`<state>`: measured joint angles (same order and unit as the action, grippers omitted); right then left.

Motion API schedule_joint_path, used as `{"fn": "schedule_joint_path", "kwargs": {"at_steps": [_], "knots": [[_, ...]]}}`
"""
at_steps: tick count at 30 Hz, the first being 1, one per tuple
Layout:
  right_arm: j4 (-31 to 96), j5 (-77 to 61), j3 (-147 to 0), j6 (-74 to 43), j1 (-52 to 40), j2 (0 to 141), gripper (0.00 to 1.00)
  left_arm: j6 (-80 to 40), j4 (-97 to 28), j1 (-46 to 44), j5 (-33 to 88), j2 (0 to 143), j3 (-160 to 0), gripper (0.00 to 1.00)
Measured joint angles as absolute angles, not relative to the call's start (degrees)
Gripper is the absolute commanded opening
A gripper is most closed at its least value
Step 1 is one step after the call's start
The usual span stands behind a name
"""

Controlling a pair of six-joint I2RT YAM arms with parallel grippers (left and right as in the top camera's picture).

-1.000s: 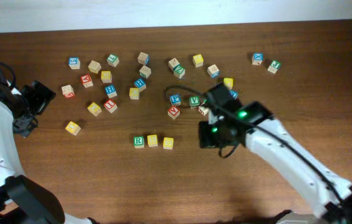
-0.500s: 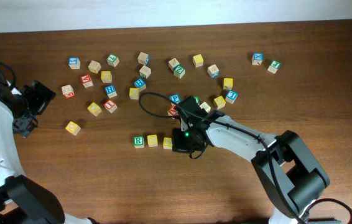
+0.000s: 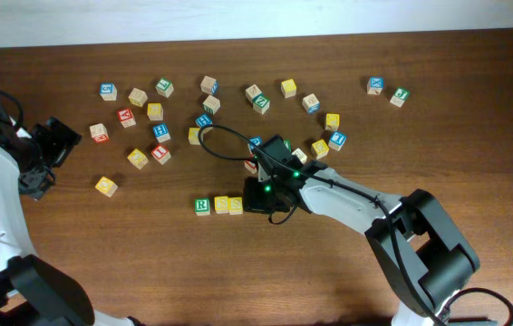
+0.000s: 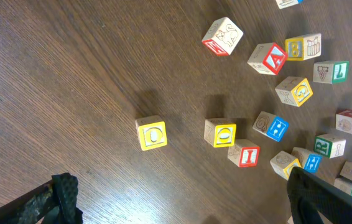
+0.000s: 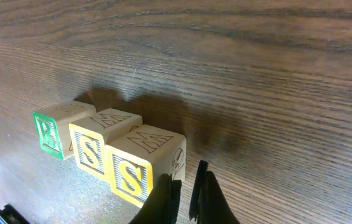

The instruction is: Spell out RSS

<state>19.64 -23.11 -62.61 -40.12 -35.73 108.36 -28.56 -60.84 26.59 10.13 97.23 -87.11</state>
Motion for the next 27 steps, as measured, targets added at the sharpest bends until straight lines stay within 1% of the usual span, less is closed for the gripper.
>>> {"fn": "schedule_joint_path", "kwargs": {"at_steps": [4,7,10,12,15,16,20,27], "knots": [[19.51,-23.03,-62.61,-40.03,-35.73,108.38,0.04,-28.56,-60.84,26.59,10.13,97.23,-87.11,0.99],[27.51,-21.47,-63.99,-38.06,-34.48,108.38,0.04,-28.56,-60.88,26.59,10.13,97.23,-87.11,0.99],[37.1,-18.9,-72.12,-33.21,-33.78,107.72,0.04,-28.56,-60.88,26.59,10.13,97.23,-87.11,0.99],[34.7,-18.2,-76.16,-31.03,-33.8,106.91,0.04,-28.56,-60.82,26.59,10.13,97.23,-87.11,0.99],[22.83,-16.43,-77.14,-29.78,-36.03,106.43,0.04,-28.56,-60.66,26.59,10.11,97.23,-87.11,0.99],[21.76,-14.96,-77.19,-29.78,-37.74,106.45,0.04,-28.56,-60.75,26.59,10.13,97.23,-87.11,0.99],[20.91,-9.34,-77.25,-30.28,-42.89,110.24,0.04,-28.56,-60.82,26.59,10.11,97.23,-87.11,0.99],[20.93,-8.03,-77.25,-33.01,-43.18,114.93,0.04,-28.56,-60.82,26.59,10.11,97.23,-87.11,0.99]]}}
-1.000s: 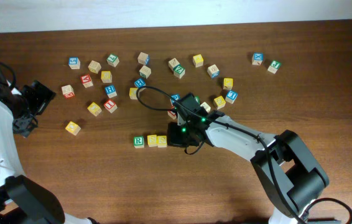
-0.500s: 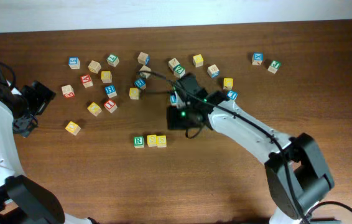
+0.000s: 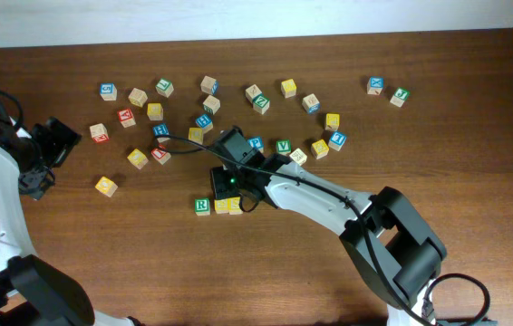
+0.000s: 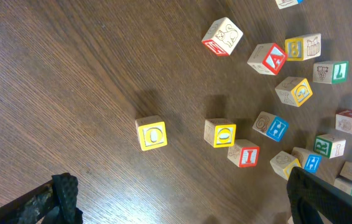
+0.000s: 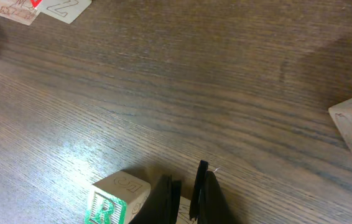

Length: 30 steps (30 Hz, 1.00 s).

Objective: Spell out RSS
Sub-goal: 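Lift the right gripper away from the block row and withdraw right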

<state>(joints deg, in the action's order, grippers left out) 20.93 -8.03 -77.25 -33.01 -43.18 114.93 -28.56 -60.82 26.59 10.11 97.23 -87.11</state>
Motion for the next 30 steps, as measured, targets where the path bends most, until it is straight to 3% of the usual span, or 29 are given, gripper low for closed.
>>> {"fn": "schedule_joint_path", "kwargs": {"at_steps": [30], "knots": [[24.69,-12.03,-77.25,-36.16,-44.1,114.93,0.04,-28.56,-60.84,26.59,10.11,97.23,-87.11,0.99]]}}
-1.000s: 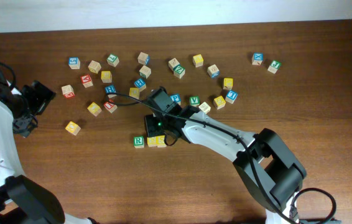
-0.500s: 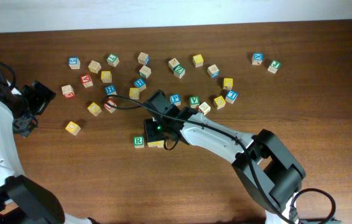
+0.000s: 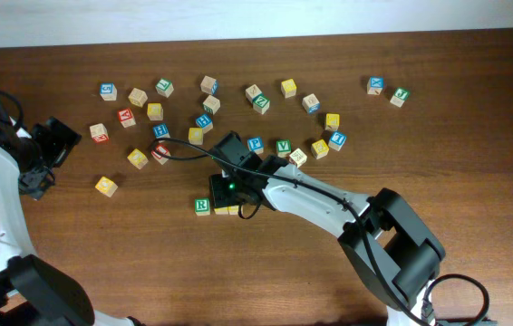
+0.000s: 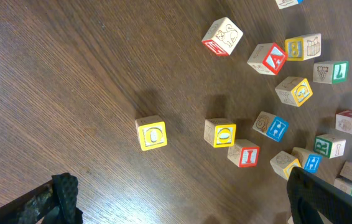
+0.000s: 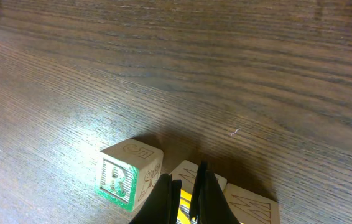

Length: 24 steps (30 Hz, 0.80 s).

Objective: Spell out RSS
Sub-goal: 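Lift the right gripper away from the block row and withdraw right, then bring both grippers down to opposite ends of the R-S-S row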

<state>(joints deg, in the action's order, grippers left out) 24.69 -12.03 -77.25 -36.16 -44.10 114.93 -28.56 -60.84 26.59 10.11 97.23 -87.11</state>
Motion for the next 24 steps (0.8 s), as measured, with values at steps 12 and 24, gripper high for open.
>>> {"fn": "schedule_joint_path", "kwargs": {"at_steps": [12,24], "knots": [[46.65,-9.82,-88.71,-31.05,-31.94,104.81,0.04,-28.56,-60.86,26.59,10.11,97.23,-87.11,0.99],[81.28,-7.31,-88.9,-30.76,2.96,88.25,0.11,-28.53,-62.11,26.65,14.92,97.23,-87.13,0.99]]}}
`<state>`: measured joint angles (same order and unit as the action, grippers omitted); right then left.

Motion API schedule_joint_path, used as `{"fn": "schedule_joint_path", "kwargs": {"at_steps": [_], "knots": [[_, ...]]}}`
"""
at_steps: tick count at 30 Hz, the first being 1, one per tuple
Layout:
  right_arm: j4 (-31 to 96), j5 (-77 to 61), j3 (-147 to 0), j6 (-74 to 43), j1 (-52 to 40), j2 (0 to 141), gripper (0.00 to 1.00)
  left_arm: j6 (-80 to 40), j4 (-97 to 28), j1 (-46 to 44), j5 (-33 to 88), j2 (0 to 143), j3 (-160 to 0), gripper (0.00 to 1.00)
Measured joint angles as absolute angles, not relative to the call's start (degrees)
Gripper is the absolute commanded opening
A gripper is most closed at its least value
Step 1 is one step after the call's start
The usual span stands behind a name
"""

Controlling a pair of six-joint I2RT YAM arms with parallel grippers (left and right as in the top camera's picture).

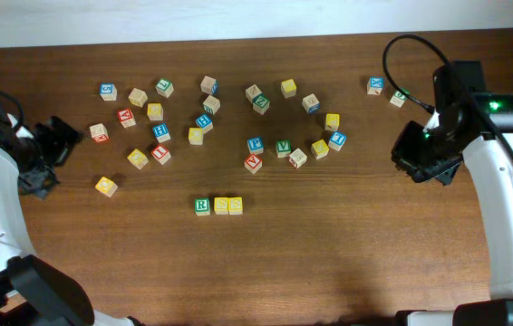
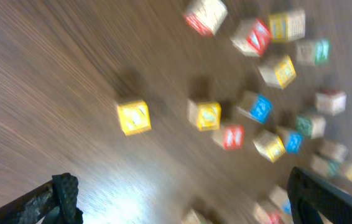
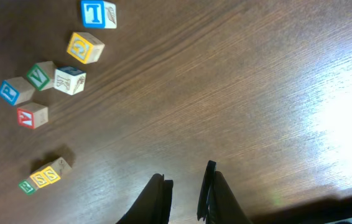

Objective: Spell out RSS
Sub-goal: 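Bring both grippers down to opposite ends of the R-S-S row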

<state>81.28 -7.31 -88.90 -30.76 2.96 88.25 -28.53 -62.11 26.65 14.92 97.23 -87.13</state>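
Three blocks stand in a tight row on the dark wooden table (image 1: 329,272): a green R block (image 1: 202,206), then a yellow S block (image 1: 221,206) and a second yellow S block (image 1: 235,206). The right wrist view shows that row small at its lower left, with the R block (image 3: 27,185) at the end. My right gripper (image 1: 420,167) hangs high at the table's right side, far from the row, its fingers (image 3: 160,199) a little apart and empty. My left gripper (image 1: 50,158) is at the far left, wide open and empty; its wrist view is blurred.
Several loose letter blocks lie scattered across the far half of the table, among them a red block (image 1: 253,163), a green V block (image 1: 283,146) and a yellow block (image 1: 105,186) nearest the left arm. Two more blocks (image 1: 376,85) sit at the far right.
My right gripper was low over the row, shut, with its tips at the S blocks. Now it is up at the right side, fingers slightly parted. The left wrist view has shifted and blurred.
My shut right gripper stood by the right end of the R S S row, then behind it near the R block, then over the S blocks. The row has closed up slightly, and the gripper is now withdrawn to the right. The left arm stayed at the far left.
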Motion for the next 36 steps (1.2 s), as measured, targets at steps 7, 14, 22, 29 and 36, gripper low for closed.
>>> {"fn": "schedule_joint_path", "kwargs": {"at_steps": [7,14,22,29,36], "knots": [[78.83,-8.01,-84.84,-30.83,2.76,88.36,0.11,-13.13,-74.06,7.62,14.72,97.23,-87.05,0.75],[63.4,-8.49,-71.07,-32.05,-11.31,88.6,0.04,-15.42,-70.65,2.04,-2.5,97.23,-79.59,0.0],[46.81,-5.93,-64.77,-41.85,-29.34,90.78,0.04,-16.36,-51.88,0.78,7.42,97.45,-62.3,0.0],[37.87,-12.29,-64.47,-42.39,-29.82,102.45,0.04,-21.37,-43.27,-6.52,11.97,98.04,-58.33,0.0],[34.83,-15.55,-64.36,-42.26,-31.09,104.14,0.04,-22.17,-42.39,-7.92,13.58,103.53,-58.22,0.0]]}}
